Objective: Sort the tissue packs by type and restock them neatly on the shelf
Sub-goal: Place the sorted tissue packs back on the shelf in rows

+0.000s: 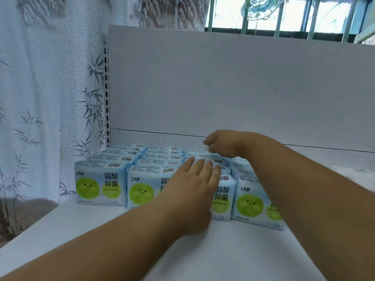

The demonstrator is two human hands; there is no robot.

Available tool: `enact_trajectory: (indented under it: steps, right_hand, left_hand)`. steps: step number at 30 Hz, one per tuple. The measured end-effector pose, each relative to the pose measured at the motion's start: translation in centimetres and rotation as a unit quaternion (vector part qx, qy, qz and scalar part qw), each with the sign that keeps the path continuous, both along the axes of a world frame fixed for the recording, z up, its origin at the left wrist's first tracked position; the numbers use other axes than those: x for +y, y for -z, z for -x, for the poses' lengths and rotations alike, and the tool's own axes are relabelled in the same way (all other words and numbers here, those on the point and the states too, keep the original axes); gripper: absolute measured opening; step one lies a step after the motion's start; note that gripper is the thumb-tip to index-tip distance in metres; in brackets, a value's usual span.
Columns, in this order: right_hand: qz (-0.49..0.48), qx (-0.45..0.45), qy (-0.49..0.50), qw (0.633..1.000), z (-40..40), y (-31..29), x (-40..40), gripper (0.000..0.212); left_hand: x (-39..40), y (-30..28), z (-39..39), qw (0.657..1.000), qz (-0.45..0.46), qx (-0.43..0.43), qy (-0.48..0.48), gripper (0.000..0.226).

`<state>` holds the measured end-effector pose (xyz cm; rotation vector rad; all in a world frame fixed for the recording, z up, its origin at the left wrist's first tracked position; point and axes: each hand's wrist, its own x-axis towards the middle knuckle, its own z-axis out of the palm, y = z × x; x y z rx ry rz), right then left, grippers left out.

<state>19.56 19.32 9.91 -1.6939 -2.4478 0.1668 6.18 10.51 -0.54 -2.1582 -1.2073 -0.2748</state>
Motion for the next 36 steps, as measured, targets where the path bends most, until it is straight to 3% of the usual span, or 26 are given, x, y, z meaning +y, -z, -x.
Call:
enact_trajectory:
  steps: [6, 14, 18, 22, 25, 28, 36]
  right_hand:
    - [-0.002, -0.119, 0.002, 0.993, 2.2, 2.3, 2.9, 0.041]
    - [0.011, -0.028, 0.012, 0.999, 1.4, 1.6, 1.8, 0.034]
    - [-0.012, -0.004, 0.005, 1.000, -1.7, 0.0, 0.1, 0.041]
    - [-0.047, 0.128, 0.066, 0.989, -5.7, -0.2, -1.3, 0.057]
    - [-0.063, 0.309, 0.142, 0.938, -7.6, 0.6, -1.7, 0.077]
    - [-0.042, 0.392, 0.200, 0.897, -9.4, 1.6, -2.3, 0.090]
    - [0.059, 0.549, 0.217, 0.805, -11.1, 3.6, -2.8, 0.081]
  left_hand:
    - [1.6, 0.2, -0.9, 1.000, 0.005, -0.016, -0.013, 0.103]
    - [2.5, 0.0, -0.7, 1.000, 0.013, -0.010, -0.002, 0.101]
    - [1.4, -1.0, -1.1, 0.999, 0.034, -0.020, -0.005, 0.111]
    - [1.4, -1.8, -3.6, 0.997, 0.020, -0.049, 0.058, 0.102]
    - [2.0, -1.8, -7.4, 0.993, 0.018, -0.020, 0.111, 0.093]
    - [2.3, -1.6, -10.0, 0.991, 0.048, -0.012, 0.128, 0.088]
    - [2.5, -1.3, -11.0, 0.998, 0.024, -0.027, 0.059, 0.073]
